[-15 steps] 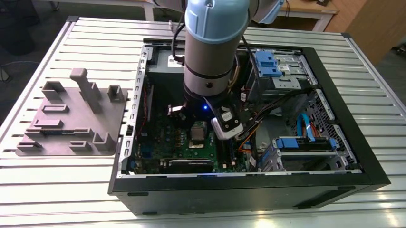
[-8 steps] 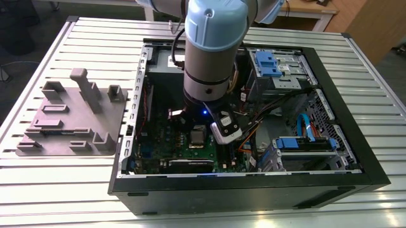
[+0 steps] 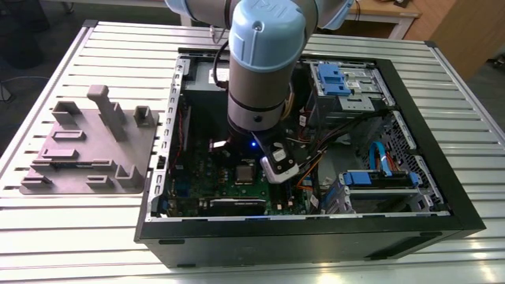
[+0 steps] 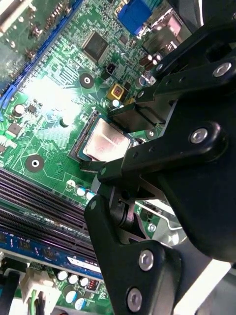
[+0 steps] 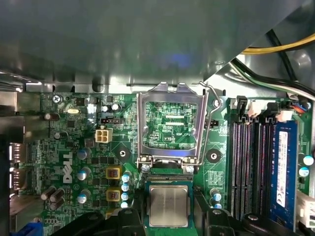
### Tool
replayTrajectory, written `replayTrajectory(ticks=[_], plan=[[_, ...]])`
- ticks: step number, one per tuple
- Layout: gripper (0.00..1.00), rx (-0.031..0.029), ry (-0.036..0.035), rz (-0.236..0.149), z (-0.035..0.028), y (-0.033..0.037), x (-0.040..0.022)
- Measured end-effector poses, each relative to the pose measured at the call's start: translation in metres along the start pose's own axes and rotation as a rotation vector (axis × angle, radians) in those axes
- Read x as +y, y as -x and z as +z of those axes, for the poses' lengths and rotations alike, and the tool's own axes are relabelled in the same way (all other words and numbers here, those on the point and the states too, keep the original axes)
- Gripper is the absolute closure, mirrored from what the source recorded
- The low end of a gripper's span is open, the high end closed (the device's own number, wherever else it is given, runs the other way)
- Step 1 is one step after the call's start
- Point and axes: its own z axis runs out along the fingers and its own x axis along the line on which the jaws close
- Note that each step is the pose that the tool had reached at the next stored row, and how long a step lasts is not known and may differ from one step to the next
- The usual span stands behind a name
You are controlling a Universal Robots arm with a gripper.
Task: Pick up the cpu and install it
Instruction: 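Place the cpu into insertion slot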
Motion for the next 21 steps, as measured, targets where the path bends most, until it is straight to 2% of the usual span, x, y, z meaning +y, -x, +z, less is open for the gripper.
replayTrajectory(ticks=[7,14,16,17,21], plan=[[0.53,0.0006,-0.0007,0.0,0.0035,-0.0002,-0.0001],[0.53,0.0005,-0.0001,0.0,0.0041,-0.0002,0.0],[0.52,0.0,0.0004,0.0,0.0045,-0.0001,0.0],[0.45,0.0002,0.0003,0.0,0.0045,-0.0001,0.0001],[0.45,0.0003,0.0009,0.0,0.0036,-0.0002,0.0]])
